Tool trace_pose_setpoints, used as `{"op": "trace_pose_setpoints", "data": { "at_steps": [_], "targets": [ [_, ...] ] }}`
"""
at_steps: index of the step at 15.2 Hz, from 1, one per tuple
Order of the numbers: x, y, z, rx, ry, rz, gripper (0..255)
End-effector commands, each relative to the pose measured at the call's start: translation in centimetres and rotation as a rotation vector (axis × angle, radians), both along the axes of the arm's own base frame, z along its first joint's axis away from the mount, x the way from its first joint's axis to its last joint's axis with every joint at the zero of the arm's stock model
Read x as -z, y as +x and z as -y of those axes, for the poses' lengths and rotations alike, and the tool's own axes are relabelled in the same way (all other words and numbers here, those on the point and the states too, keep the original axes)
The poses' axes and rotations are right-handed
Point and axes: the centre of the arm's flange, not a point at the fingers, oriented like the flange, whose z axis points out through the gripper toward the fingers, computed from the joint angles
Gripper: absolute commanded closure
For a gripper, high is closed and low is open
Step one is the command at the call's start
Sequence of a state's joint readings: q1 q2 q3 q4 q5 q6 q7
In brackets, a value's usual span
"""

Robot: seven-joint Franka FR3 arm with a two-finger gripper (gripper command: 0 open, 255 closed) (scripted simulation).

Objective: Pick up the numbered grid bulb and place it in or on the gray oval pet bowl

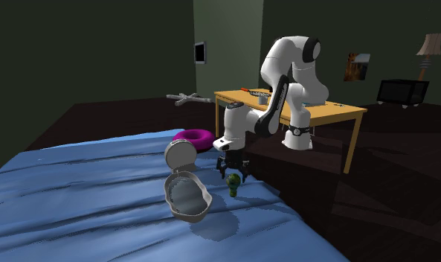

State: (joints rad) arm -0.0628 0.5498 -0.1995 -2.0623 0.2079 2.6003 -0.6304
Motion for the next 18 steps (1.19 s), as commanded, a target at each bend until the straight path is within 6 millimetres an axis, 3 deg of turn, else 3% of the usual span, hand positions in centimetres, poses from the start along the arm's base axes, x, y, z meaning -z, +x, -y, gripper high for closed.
{"op": "trace_pose_setpoints", "data": {
  "at_steps": [1, 10, 18],
  "targets": [
    [0.0, 0.0, 0.0, 0.000, 0.000, 0.000, 255],
    [0.0, 0.0, 0.0, 0.000, 0.000, 0.000, 255],
    [-4.2, 0.0, 0.0, 0.000, 0.000, 0.000, 255]
  ]
}}
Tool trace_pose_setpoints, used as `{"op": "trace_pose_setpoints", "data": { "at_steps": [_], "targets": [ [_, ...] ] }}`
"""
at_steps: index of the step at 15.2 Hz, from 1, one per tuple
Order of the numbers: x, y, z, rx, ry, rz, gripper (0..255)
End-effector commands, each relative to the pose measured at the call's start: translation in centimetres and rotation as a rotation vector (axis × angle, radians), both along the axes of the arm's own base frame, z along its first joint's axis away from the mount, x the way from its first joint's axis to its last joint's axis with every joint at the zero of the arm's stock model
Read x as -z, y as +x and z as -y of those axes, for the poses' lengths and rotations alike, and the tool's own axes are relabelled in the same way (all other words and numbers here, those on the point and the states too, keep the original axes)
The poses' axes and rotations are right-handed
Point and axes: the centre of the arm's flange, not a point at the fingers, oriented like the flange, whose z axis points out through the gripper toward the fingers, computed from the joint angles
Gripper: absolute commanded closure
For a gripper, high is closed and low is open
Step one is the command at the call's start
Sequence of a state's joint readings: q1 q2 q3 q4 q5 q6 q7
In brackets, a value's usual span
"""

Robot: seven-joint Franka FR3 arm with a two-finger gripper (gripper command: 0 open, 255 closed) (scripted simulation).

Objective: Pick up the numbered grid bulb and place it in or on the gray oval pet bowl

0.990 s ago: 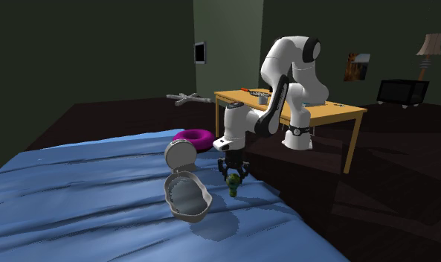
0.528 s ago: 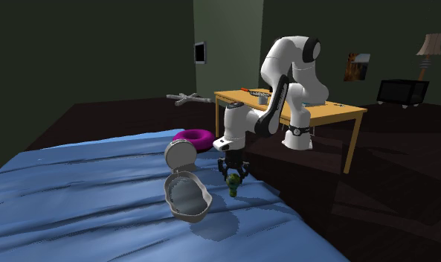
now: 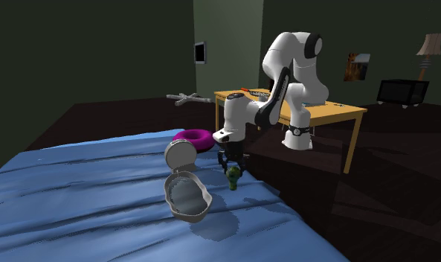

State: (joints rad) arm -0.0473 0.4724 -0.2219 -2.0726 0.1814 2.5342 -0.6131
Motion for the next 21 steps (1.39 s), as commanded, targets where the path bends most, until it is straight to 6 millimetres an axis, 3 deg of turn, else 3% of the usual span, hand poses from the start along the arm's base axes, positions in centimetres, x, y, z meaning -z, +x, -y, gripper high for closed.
{"op": "trace_pose_setpoints", "data": {
  "at_steps": [1, 21],
  "targets": [
    [-1.1, 0.0, -0.1, 0.000, 0.000, 0.000, 255],
    [-11.7, 0.0, -0.1, 0.000, 0.000, 0.000, 255]
  ]
}}
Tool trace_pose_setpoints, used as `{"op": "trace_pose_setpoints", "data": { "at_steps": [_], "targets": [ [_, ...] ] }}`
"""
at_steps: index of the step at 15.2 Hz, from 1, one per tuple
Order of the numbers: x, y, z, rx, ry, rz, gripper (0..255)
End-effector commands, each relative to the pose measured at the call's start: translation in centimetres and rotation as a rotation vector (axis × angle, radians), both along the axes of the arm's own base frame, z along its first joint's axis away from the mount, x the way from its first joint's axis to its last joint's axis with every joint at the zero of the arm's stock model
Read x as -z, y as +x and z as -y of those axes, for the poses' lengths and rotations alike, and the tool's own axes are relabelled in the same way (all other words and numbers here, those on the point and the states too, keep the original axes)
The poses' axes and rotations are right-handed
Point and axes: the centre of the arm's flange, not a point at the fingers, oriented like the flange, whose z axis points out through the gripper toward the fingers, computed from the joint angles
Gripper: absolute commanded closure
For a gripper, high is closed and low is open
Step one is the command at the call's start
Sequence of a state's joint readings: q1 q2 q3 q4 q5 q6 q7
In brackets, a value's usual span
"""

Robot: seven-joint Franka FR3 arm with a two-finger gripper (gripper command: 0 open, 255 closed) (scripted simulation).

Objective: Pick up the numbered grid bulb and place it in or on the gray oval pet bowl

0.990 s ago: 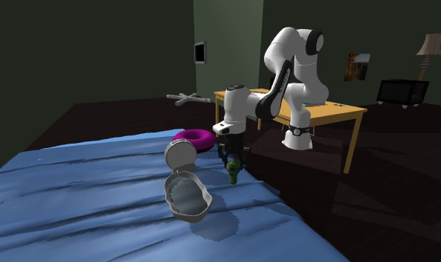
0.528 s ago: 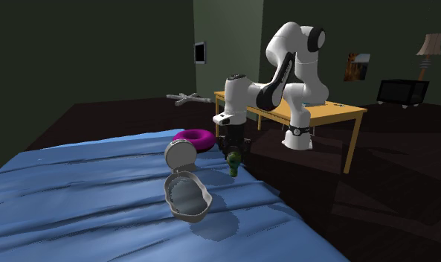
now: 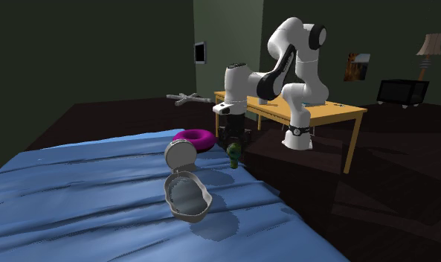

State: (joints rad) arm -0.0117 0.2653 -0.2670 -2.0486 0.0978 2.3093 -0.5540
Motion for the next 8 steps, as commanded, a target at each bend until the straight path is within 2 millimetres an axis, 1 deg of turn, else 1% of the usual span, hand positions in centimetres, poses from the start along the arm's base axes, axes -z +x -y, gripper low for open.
{"op": "trace_pose_setpoints", "data": {
  "at_steps": [1, 3, 4, 8],
  "targets": [
    [-1.1, 0.0, 0.1, 0.000, 0.000, 0.000, 255],
    [-2.2, 0.0, 0.1, 0.000, 0.000, 0.000, 255],
    [-2.3, 0.0, 0.1, 0.000, 0.000, 0.000, 255],
    [-3.0, 3.7, 3.7, 0.000, 0.000, 0.000, 255]
  ]
}}
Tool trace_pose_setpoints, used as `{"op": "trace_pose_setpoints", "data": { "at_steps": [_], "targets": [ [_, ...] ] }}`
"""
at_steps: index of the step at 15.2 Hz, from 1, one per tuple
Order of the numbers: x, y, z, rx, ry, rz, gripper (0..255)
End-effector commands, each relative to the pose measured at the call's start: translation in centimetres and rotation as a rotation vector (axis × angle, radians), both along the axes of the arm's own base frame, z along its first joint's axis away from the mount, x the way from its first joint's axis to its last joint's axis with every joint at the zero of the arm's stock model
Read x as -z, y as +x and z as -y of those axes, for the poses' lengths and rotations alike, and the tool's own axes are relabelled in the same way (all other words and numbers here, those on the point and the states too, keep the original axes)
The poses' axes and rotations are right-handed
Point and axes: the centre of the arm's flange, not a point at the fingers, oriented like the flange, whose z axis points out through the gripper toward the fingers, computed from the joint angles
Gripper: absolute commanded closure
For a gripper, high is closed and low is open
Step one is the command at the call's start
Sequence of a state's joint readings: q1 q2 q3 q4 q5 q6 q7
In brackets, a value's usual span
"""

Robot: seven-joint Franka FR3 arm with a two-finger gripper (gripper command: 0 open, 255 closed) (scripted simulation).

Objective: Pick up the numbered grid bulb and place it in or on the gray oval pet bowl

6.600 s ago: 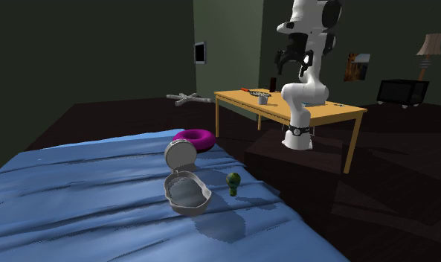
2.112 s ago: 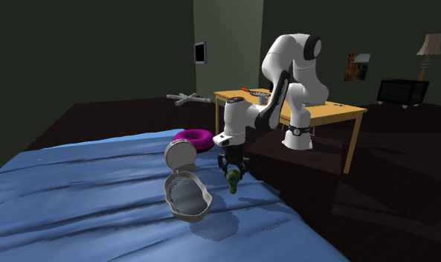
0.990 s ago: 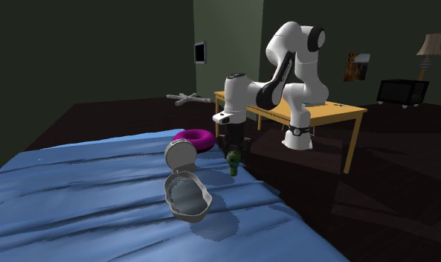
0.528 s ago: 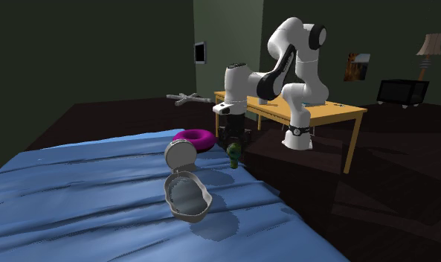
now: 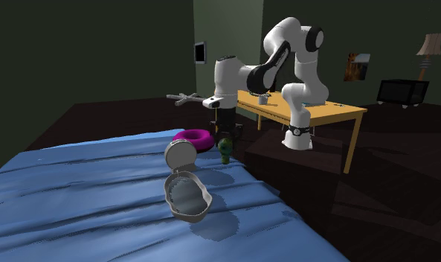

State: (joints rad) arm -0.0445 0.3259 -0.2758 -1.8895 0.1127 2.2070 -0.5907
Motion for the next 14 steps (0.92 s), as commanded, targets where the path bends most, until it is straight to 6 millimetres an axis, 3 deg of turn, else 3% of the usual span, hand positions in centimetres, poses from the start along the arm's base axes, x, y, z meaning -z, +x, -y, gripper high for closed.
{"op": "trace_pose_setpoints", "data": {
  "at_steps": [1, 12, 14],
  "targets": [
    [-0.7, 1.9, 1.9, -0.001, 0.000, 0.000, 255],
    [-2.8, 12.4, 12.3, -0.001, 0.000, 0.000, 255],
    [-1.7, 12.4, 12.3, -0.001, 0.000, 0.000, 255]
  ]
}}
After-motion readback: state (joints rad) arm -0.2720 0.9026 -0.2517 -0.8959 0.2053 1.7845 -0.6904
